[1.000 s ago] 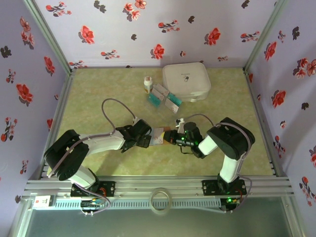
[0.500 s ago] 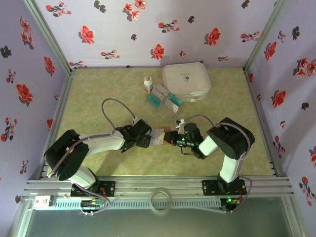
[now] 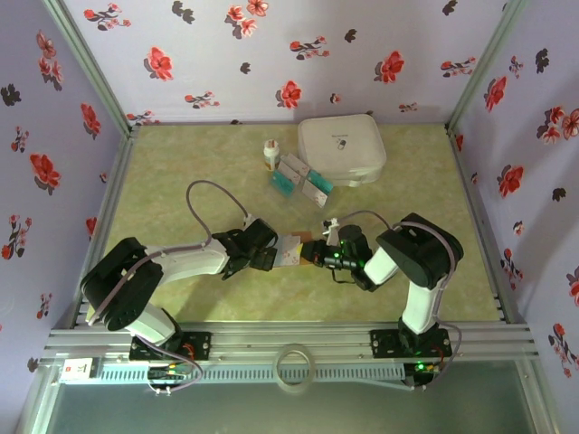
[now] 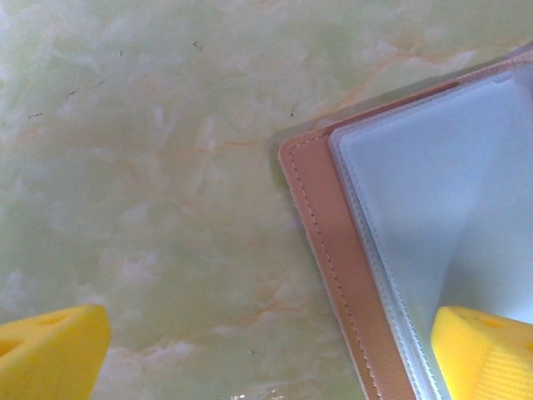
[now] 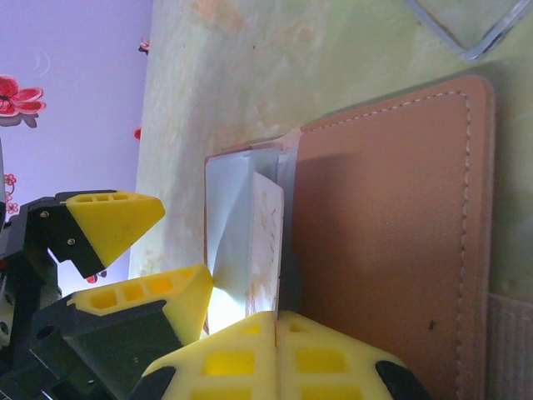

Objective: Put the credit cards into the card holder

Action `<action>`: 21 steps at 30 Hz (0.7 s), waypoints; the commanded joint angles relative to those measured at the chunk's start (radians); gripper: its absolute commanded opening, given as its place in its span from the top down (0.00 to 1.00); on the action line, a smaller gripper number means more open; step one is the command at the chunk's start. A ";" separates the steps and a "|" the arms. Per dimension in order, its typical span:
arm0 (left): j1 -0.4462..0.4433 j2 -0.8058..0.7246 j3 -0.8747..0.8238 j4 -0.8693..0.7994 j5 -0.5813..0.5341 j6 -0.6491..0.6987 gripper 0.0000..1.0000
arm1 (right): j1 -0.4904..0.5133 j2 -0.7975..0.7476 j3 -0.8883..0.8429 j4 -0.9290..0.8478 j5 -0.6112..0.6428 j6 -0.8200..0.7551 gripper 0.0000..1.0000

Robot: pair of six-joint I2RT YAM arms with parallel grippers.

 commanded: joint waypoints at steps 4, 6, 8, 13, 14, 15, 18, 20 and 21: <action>-0.004 0.002 -0.014 -0.043 -0.026 -0.002 0.00 | -0.006 0.031 0.029 -0.052 -0.029 0.000 1.00; -0.004 0.002 -0.014 -0.043 -0.025 -0.002 0.00 | -0.007 0.035 0.036 -0.058 -0.036 -0.002 1.00; -0.004 0.001 -0.014 -0.042 -0.026 -0.002 0.00 | -0.008 0.038 0.042 -0.062 -0.043 -0.001 1.00; -0.004 0.002 -0.016 -0.041 -0.024 -0.001 0.00 | -0.007 0.049 0.063 -0.078 -0.066 -0.003 1.00; -0.005 0.002 -0.016 -0.042 -0.024 -0.004 0.00 | -0.008 0.051 0.069 -0.082 -0.069 -0.003 1.00; -0.004 0.002 -0.016 -0.041 -0.024 -0.002 0.00 | -0.007 0.055 0.072 -0.088 -0.071 -0.002 1.00; -0.004 0.000 -0.016 -0.041 -0.024 -0.003 0.00 | -0.008 0.066 0.082 -0.100 -0.076 -0.003 0.99; -0.004 -0.001 -0.016 -0.042 -0.024 -0.004 0.00 | -0.007 0.070 0.088 -0.111 -0.077 -0.003 0.92; -0.004 -0.003 -0.015 -0.041 -0.024 -0.005 0.00 | -0.007 0.071 0.091 -0.117 -0.077 -0.002 0.88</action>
